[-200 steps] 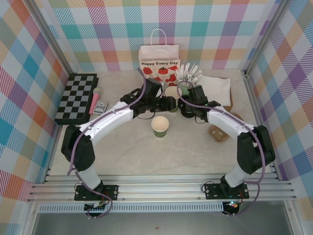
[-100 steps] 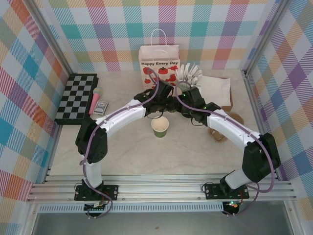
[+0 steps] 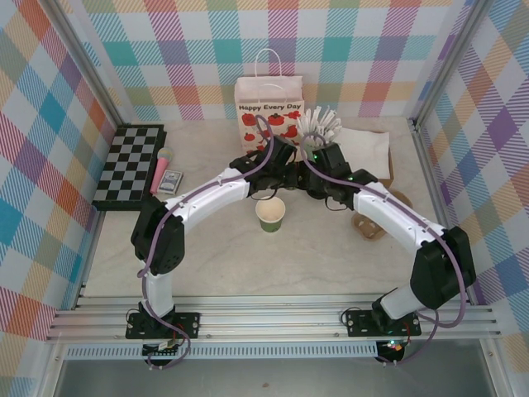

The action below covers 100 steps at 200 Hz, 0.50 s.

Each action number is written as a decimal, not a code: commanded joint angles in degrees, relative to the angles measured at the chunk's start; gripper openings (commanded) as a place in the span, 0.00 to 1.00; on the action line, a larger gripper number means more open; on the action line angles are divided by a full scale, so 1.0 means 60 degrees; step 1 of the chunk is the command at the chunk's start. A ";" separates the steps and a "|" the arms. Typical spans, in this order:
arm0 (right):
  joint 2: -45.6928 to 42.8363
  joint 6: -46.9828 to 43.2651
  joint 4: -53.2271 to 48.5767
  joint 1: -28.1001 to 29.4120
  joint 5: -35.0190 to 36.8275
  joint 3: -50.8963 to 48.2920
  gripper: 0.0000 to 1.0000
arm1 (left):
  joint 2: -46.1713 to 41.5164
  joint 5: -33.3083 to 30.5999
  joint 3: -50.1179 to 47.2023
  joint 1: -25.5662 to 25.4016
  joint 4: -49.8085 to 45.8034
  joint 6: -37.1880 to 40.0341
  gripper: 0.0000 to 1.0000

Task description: Pack the takeout coffee

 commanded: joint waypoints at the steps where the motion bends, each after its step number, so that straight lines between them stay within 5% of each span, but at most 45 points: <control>1: -0.0548 -0.0986 -0.0774 -0.0473 -0.1854 0.0433 0.57 | -0.0665 -0.0028 -0.0037 -0.0115 0.0058 0.1651 0.00; 30: -0.0700 -0.2134 -0.1931 -0.0668 -0.3055 0.1080 0.53 | -0.1064 -0.0182 -0.0074 -0.0119 -0.0457 0.2621 0.00; 100: -0.0506 -0.2174 -0.2090 -0.0666 -0.3375 0.1457 0.38 | -0.1815 0.0252 -0.0671 -0.0118 0.0384 0.2512 0.00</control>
